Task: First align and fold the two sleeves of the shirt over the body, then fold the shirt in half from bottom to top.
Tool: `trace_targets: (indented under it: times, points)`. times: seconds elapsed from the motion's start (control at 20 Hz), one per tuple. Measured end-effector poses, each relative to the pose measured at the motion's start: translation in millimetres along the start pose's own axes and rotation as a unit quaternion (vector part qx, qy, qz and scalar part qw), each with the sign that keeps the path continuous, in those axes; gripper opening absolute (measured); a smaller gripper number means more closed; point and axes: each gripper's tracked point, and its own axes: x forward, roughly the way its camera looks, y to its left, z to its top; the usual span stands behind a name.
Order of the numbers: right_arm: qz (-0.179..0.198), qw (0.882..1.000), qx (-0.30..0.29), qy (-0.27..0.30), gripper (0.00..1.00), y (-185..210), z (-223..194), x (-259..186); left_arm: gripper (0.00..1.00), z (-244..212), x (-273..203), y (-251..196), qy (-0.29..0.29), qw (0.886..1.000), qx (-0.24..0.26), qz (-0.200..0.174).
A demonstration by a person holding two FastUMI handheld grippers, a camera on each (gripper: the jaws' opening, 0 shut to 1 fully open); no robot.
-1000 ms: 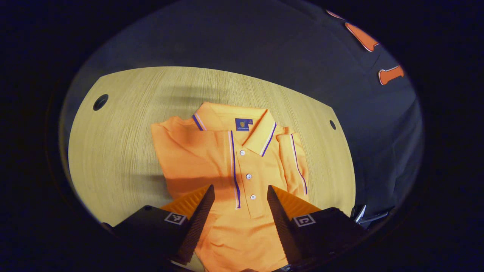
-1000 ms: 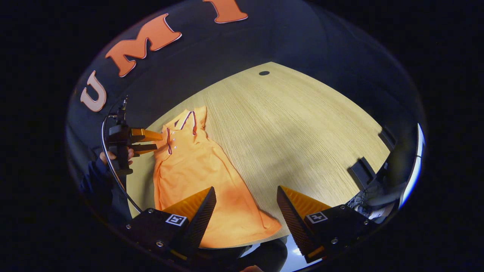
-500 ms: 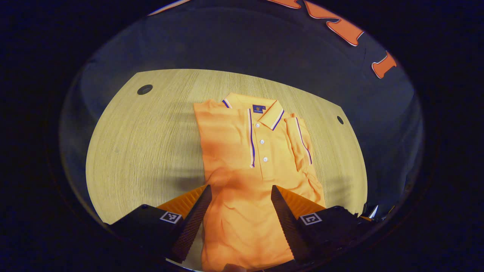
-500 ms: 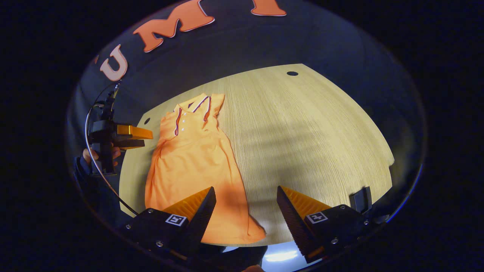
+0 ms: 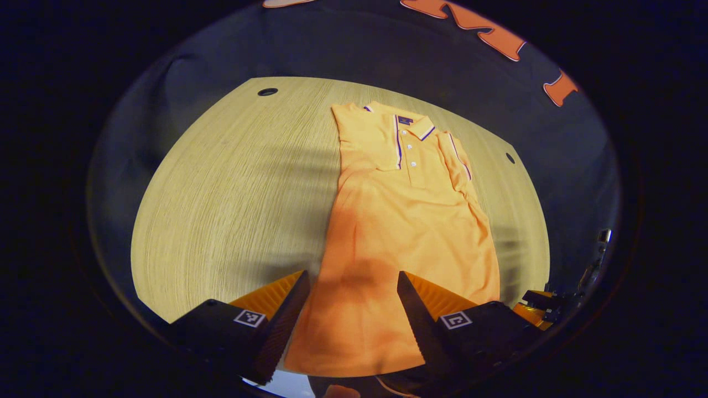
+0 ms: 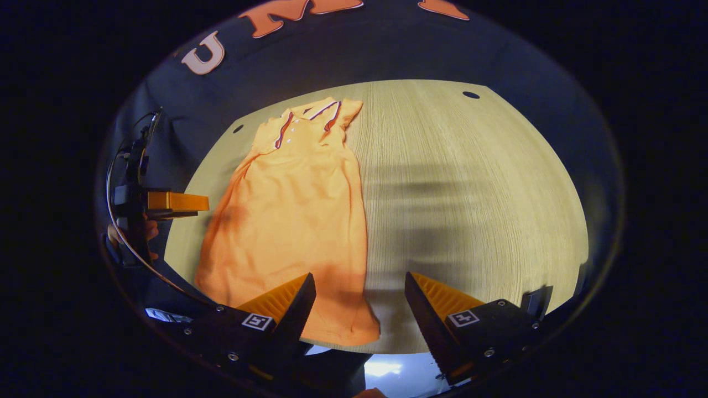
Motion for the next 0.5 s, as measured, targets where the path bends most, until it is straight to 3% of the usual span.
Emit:
trace_targets:
  times: [0.5]
  points:
    - [0.013,0.998,-0.047,0.039,0.99,7,-44,16,0.98,-89,-17,28,0.012,0.995,0.085,0.047]
